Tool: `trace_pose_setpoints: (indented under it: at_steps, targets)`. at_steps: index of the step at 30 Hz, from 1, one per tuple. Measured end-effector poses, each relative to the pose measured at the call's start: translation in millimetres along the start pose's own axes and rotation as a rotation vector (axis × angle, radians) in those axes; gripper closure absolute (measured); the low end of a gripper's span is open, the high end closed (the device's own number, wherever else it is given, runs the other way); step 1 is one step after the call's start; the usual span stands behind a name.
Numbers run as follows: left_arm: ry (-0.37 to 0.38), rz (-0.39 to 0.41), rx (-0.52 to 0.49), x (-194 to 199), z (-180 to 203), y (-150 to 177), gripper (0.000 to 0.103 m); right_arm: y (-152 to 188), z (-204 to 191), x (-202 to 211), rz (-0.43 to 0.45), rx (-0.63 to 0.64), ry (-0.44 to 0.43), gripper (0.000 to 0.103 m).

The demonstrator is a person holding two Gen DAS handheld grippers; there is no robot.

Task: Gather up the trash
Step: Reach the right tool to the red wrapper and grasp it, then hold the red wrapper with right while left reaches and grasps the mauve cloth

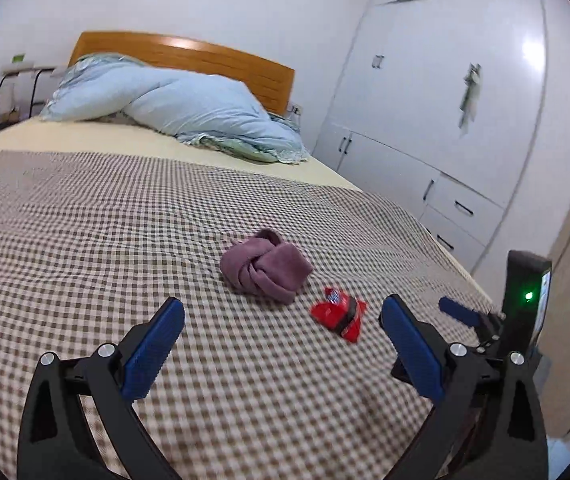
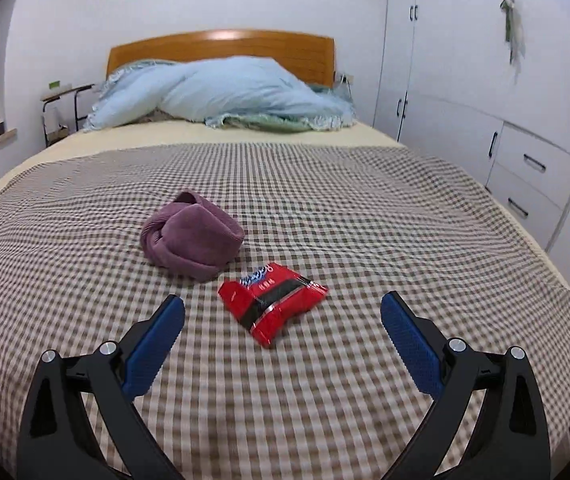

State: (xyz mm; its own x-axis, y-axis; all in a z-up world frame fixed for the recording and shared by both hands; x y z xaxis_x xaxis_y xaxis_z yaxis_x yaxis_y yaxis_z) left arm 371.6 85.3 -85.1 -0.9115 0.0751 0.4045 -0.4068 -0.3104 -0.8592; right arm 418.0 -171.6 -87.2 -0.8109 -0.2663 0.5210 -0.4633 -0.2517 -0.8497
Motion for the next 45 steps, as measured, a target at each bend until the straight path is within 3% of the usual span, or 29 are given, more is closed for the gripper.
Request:
trace_pose_setpoints:
  at_steps: [6,14,19,20,21,22,25,28,38,45]
  targets:
    - [-0.043,-0.021,0.084,-28.6,-28.1,-4.9,0.007,3.6,-2.3,-51.0,-0.125,-0.067,0.048,0.009]
    - [-0.081,-0.049,0.090,-55.1,-42.0,-3.1,0.007,10.1,-1.5,-95.1,-0.188,-0.175,0.102,0.009]
    - [-0.079,-0.066,0.085,-67.3,-36.5,3.3,0.007,27.6,10.4,-115.3,-0.291,-0.278,0.049,0.009]
    - [-0.077,-0.077,0.078,-70.3,-33.9,6.1,0.007,27.5,12.8,-113.1,-0.283,-0.282,0.058,0.021]
    - [-0.077,-0.083,0.073,-70.9,-33.2,7.4,0.007,26.7,14.5,-110.4,-0.271,-0.279,0.073,0.049]
    - [-0.076,-0.087,0.067,-71.7,-31.9,8.8,0.007,26.2,20.0,-106.1,-0.259,-0.274,0.115,0.049]
    - [-0.073,-0.095,0.055,-73.5,-28.8,11.7,0.007,30.6,27.3,-102.1,-0.257,-0.299,0.048,0.052]
    - [-0.060,-0.107,0.062,-75.1,-27.9,12.7,0.007,34.5,41.5,-92.1,-0.237,-0.337,0.037,0.058]
    - [-0.023,-0.140,0.090,-85.4,-5.1,11.2,0.007,31.1,92.9,-19.8,-0.040,-0.341,0.141,0.058]
    - [-0.109,-0.196,-0.098,-129.0,14.8,10.8,0.007,22.6,159.6,40.9,0.132,-0.335,0.296,0.058]
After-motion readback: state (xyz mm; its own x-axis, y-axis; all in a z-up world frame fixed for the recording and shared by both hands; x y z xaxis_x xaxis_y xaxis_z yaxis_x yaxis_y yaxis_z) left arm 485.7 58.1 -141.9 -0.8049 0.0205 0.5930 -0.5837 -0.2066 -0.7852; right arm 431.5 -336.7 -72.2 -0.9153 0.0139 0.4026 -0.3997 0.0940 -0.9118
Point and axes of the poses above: each gripper's, at about its wrist camera, not at the fingertips, and x roughly against the way its jaws point, z to its right, y to its underside, the point moved 7 cm from there along -x, roughly the way its jaws point, and after that the axes turned 3 degrees about z, right-handed, at the moved point
